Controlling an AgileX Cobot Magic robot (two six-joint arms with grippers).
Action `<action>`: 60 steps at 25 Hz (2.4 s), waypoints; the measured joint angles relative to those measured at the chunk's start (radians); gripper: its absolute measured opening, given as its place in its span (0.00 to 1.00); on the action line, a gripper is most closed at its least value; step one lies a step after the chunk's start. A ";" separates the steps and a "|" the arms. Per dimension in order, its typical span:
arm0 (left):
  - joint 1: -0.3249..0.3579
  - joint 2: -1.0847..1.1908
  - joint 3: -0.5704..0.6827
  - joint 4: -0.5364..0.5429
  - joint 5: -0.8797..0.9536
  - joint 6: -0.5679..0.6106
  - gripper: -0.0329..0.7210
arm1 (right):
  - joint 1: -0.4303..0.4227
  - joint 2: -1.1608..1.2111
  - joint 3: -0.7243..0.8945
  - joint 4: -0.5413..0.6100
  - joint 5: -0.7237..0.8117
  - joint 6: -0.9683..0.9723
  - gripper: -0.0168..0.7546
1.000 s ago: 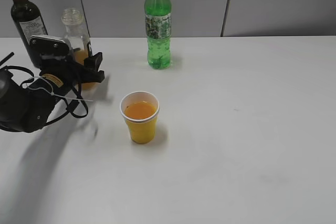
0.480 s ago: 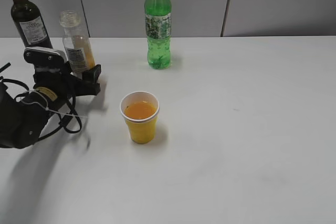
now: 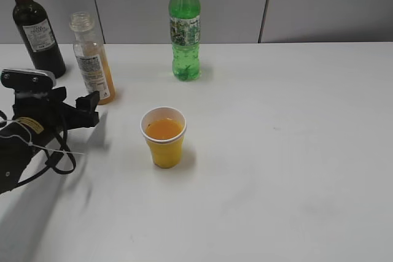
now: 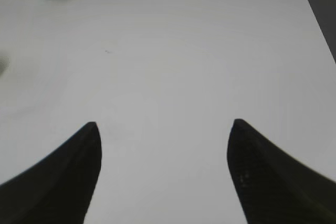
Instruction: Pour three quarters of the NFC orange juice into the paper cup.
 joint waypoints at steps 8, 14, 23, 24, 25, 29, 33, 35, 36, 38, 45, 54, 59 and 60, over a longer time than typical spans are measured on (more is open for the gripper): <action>0.000 -0.211 0.131 -0.028 0.000 0.059 0.83 | 0.000 0.000 0.000 0.000 0.000 0.000 0.79; 0.000 -0.436 0.147 -0.067 0.205 0.150 0.83 | 0.000 0.000 0.000 0.000 0.000 0.000 0.79; 0.002 -0.767 0.140 -0.176 0.654 0.300 0.83 | 0.000 0.000 0.000 0.000 0.000 0.000 0.79; 0.005 -0.797 0.131 -0.183 0.724 0.303 0.83 | 0.000 0.000 0.000 0.000 0.000 0.000 0.79; 0.012 -0.823 0.120 -0.186 0.792 0.304 0.83 | 0.000 0.000 0.000 0.000 0.000 0.000 0.79; 0.052 -0.890 0.054 -0.194 1.064 0.306 0.83 | 0.000 0.000 0.000 0.000 0.000 0.000 0.79; 0.126 -0.913 -0.036 -0.235 1.316 0.305 0.83 | 0.000 0.000 0.000 0.000 0.000 0.000 0.79; 0.166 -0.912 -0.084 -0.236 1.431 0.303 0.83 | 0.000 0.000 0.000 0.000 0.000 0.000 0.79; 0.184 -0.912 -0.108 -0.232 1.490 0.302 0.83 | 0.000 0.000 0.000 0.000 0.000 0.000 0.79; 0.209 -0.912 -0.148 -0.187 1.587 0.266 0.83 | 0.000 0.000 0.000 0.000 0.000 0.000 0.79; 0.223 -0.929 -0.250 0.159 1.895 -0.041 0.83 | 0.000 0.000 0.000 0.000 0.000 0.000 0.78; 0.224 -1.153 -0.247 0.191 2.067 -0.072 0.83 | 0.000 0.000 0.000 0.000 0.000 0.000 0.79; 0.224 -1.327 -0.160 0.124 2.039 -0.044 0.83 | 0.000 0.000 0.000 0.000 0.000 0.000 0.79; 0.224 -1.359 -0.130 0.117 2.037 -0.039 0.83 | 0.000 0.000 0.000 0.000 0.000 0.000 0.79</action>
